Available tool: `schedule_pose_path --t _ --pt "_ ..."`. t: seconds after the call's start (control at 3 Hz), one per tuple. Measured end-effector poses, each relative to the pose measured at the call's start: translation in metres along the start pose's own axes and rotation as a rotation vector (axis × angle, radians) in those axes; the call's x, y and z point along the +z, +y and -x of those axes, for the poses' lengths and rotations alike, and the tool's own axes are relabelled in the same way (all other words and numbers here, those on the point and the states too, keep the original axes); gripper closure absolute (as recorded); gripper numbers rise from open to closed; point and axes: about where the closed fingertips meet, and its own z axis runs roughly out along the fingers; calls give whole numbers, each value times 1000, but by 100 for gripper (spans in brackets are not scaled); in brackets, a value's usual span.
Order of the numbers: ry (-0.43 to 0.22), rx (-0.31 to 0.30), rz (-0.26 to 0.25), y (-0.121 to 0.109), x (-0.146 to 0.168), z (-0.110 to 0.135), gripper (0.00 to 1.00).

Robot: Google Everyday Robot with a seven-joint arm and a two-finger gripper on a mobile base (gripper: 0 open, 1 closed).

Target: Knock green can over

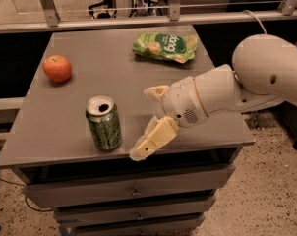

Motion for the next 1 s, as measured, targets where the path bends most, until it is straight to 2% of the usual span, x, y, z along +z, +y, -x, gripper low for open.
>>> schedule_pose_path --t 0.33,0.67,1.0 --pt "1 0 0 0 0 0 0" --pt "-47 -20 6 2 2 9 0" --pt "-143 -61 33 2 30 30 0"
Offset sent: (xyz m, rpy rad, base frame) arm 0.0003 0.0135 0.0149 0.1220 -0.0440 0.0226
